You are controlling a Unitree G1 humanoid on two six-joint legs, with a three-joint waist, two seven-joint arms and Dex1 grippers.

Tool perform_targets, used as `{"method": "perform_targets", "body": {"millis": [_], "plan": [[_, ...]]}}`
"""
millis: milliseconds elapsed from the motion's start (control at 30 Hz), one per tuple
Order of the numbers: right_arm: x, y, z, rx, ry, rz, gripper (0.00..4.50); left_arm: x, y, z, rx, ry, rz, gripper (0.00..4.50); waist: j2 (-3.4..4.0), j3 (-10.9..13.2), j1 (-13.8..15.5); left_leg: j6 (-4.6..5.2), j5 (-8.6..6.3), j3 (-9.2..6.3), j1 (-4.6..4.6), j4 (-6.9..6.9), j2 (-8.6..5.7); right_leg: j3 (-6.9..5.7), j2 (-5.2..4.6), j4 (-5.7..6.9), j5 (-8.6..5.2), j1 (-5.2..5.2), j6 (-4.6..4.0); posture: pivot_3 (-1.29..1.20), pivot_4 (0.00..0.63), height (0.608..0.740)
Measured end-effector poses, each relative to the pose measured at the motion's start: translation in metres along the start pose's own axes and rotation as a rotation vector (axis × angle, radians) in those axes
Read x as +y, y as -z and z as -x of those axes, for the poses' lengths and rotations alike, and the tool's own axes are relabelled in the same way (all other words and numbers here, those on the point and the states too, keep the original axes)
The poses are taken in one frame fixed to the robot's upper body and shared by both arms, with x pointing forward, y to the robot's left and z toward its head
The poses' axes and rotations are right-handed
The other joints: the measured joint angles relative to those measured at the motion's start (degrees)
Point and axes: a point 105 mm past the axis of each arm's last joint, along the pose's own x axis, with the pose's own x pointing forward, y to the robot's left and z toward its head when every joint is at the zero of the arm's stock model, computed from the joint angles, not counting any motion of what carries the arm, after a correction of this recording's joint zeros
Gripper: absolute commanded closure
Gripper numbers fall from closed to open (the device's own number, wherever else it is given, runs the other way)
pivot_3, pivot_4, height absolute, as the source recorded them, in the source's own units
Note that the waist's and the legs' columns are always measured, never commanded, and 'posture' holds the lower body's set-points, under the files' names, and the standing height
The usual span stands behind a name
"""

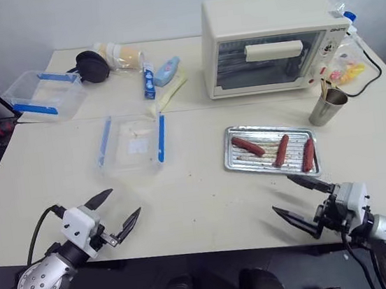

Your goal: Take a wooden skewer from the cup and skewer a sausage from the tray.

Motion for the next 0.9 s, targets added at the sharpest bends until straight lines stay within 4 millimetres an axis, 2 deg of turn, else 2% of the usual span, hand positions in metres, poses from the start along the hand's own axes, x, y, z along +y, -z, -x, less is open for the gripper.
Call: {"method": "perform_targets", "body": {"millis": [167, 233, 300, 400, 567, 667, 800, 900], "plan": [[0.002, -0.002, 0.0, -0.002, 0.0, 0.004, 0.0, -0.01, 0.005, 0.0, 0.021, 0.056, 0.045, 0.02, 0.0, 0.0, -0.04, -0.07, -0.04, 0.09, 0.0, 0.0, 0.11, 0.1, -0.01, 0.0, -0.01, -0.07, -0.01, 0.0, 0.15, 0.74], [-0.002, -0.007, 0.005, 0.01, 0.014, 0.008, 0.0, -0.02, -0.009, -0.004, -0.03, 0.174, 0.136, 0.02, -0.01, 0.04, 0.07, -0.09, -0.05, 0.08, -0.08, 0.04, 0.15, 0.21, -0.06, 0.01, -0.01, -0.13, -0.03, 0.0, 0.15, 0.74], [-0.013, -0.019, 0.016, 0.016, 0.062, 0.041, 0.0, -0.026, -0.034, -0.011, -0.106, 0.3, 0.161, 0.02, 0.08, 0.08, 0.48, -0.21, -0.12, 0.06, -0.08, 0.09, 0.14, 0.53, -0.09, -0.04, -0.01, -0.12, -0.04, 0.0, 0.15, 0.74], [-0.035, -0.036, 0.05, 0.057, 0.202, 0.106, 0.0, -0.034, -0.067, -0.026, -0.213, 0.458, 0.139, 0.02, 0.14, 0.05, 1.31, -0.16, -0.09, 0.12, -0.02, 0.09, 0.11, 0.6, 0.22, -0.01, -0.01, -0.07, -0.04, 0.0, 0.15, 0.74], [-0.057, -0.037, 0.12, 0.191, 0.451, 0.135, 0.0, -0.053, -0.087, -0.048, -0.264, 0.626, 0.141, 0.02, 0.1, 0.06, 1.5, -0.14, -0.08, 0.38, 0.04, 0.03, 0.3, 0.59, 0.73, -0.01, 0.01, -0.06, -0.02, 0.0, 0.15, 0.74], [-0.061, -0.031, 0.148, 0.259, 0.527, 0.113, 0.0, -0.059, -0.091, -0.053, -0.279, 0.66, 0.151, 0.02, 0.11, 0.06, 0.63, -0.16, -0.09, 0.69, 0.26, -0.03, 0.43, 0.92, 0.85, 0.03, 0.01, -0.08, -0.03, 0.0, 0.15, 0.74], [-0.068, -0.035, 0.146, 0.288, 0.474, 0.1, 0.0, -0.066, -0.08, -0.047, -0.208, 0.72, 0.221, 0.02, 0.23, 0.07, -0.99, -0.18, -0.12, 0.99, 0.38, -0.03, 0.51, 1.29, 0.84, 0.02, 0.0, -0.23, -0.04, 0.0, 0.15, 0.74], [-0.089, -0.055, 0.126, 0.3, 0.383, 0.124, 0.0, -0.067, -0.077, -0.047, -0.199, 0.714, 0.234, 0.02, 0.25, 0.09, -1.52, -0.12, -0.15, 1.04, 0.4, 0.0, 0.57, 1.64, 0.78, 0.0, 0.06, -0.28, -0.14, 0.0, 0.15, 0.74]]}}
